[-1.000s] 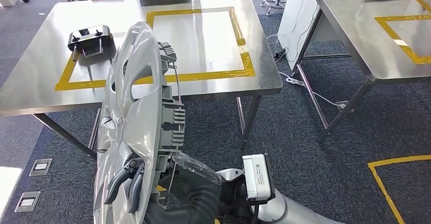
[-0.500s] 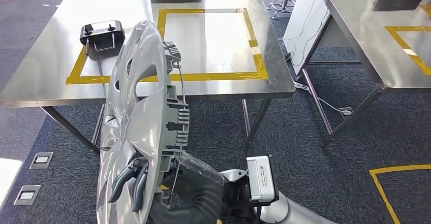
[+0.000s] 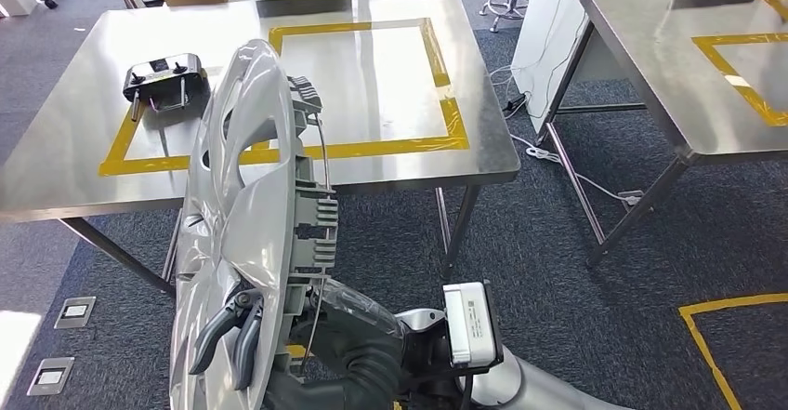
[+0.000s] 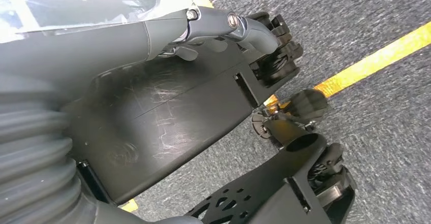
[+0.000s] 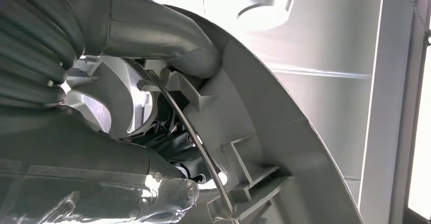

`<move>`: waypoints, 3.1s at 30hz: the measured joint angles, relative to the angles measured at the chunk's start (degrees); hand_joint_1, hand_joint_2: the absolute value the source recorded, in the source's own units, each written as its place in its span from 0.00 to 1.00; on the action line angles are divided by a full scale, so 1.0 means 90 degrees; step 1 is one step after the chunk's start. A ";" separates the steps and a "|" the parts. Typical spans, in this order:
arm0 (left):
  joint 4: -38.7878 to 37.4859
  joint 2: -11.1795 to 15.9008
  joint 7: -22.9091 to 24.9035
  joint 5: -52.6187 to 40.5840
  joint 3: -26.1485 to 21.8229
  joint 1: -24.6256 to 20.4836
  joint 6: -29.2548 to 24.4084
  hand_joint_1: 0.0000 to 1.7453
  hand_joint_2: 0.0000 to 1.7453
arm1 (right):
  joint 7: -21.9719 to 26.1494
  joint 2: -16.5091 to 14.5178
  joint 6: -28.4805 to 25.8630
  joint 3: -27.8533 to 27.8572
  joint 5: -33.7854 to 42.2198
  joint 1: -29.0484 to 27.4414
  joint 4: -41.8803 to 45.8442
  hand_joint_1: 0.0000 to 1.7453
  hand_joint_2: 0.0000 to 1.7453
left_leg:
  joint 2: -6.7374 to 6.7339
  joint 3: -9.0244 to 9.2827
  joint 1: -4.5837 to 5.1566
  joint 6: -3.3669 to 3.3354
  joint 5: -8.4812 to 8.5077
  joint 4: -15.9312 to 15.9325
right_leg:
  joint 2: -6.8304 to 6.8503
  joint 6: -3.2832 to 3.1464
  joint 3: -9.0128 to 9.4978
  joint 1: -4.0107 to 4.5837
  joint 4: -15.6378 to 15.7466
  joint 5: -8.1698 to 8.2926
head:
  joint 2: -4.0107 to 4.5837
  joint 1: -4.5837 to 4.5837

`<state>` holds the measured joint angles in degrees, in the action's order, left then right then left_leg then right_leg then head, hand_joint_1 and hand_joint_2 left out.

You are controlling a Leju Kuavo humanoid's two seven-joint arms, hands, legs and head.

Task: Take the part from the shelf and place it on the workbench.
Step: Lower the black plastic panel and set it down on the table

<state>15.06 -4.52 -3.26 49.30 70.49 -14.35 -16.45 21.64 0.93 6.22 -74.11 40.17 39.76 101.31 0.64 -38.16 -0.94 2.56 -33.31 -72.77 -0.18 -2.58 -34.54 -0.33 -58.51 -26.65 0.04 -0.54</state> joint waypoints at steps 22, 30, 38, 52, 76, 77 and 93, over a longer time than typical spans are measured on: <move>0.0000 -0.0008 0.0052 -0.0027 0.0001 0.0096 0.0018 0.00 1.00 | 0.0005 0.0014 0.0010 0.0006 0.0002 0.0016 -0.0001 1.00 1.00 | 0.0017 0.1123 0.0019 -0.0137 0.0141 0.1700 | -0.0020 0.0162 -0.0368 0.0034 -0.0118 0.0237 | 0.0000 0.0155; 0.0000 -0.0001 0.0015 -0.0089 0.0000 0.0041 0.0005 0.00 1.00 | 0.0002 -0.0010 0.0009 -0.0006 0.0002 0.0006 -0.0003 1.00 1.00 | 0.0001 0.0115 0.0006 0.0007 -0.0225 0.0048 | -0.0016 -0.0013 0.0029 0.0010 -0.0010 -0.0039 | 0.0000 0.0010; 0.0002 -0.0002 0.0018 -0.0077 -0.0002 0.0078 -0.0001 0.00 1.00 | 0.0003 -0.0003 0.0006 0.0002 0.0002 -0.0006 -0.0008 1.00 1.00 | -0.0003 0.0534 0.0062 -0.0254 0.0643 0.1492 | -0.0005 0.0183 0.0279 0.0034 -0.0047 -0.0347 | 0.0000 -0.0041; 0.0005 -0.0007 0.0055 -0.0075 -0.0004 0.0110 0.0009 0.00 1.00 | 0.0002 0.0021 0.0012 0.0003 0.0002 -0.0003 -0.0004 1.00 1.00 | 0.0010 0.1092 0.0026 -0.0190 0.0112 0.1642 | -0.0007 0.0200 -0.0441 0.0044 -0.0244 0.0269 | 0.0000 0.0135; 0.0007 -0.0007 0.0011 -0.0082 -0.0008 0.0108 0.0016 0.00 1.00 | 0.0002 0.0015 0.0006 0.0002 0.0002 -0.0013 0.0001 1.00 1.00 | -0.0023 0.0778 0.0020 -0.0416 0.0432 0.1615 | 0.0000 0.0345 -0.0897 -0.0007 -0.1837 -0.0763 | 0.0000 0.0106; 0.0007 -0.0005 0.0012 -0.0082 -0.0008 0.0113 0.0017 0.00 1.00 | 0.0001 0.0019 0.0005 0.0002 0.0002 -0.0019 0.0001 1.00 1.00 | -0.0015 0.0842 0.0025 -0.0412 0.0388 0.1615 | 0.0000 0.0332 -0.0922 -0.0004 -0.1721 -0.0543 | 0.0000 0.0117; 0.0007 0.0004 -0.0020 -0.0115 -0.0015 0.0043 0.0009 0.00 1.00 | -0.0006 0.0012 -0.0026 -0.0001 0.0002 -0.0025 -0.0006 1.00 1.00 | -0.0041 0.0112 -0.0011 -0.0050 0.0110 0.0239 | -0.0017 0.0039 0.0246 -0.0006 0.0107 -0.0125 | 0.0000 -0.0024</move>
<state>15.12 -4.48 -3.44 48.27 70.36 -13.96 -16.37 21.58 1.04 5.98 -74.11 40.19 39.53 101.25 0.27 -37.15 -1.04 2.11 -32.32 -70.62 -0.34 -2.23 -32.33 -0.38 -57.55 -27.78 0.04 -0.75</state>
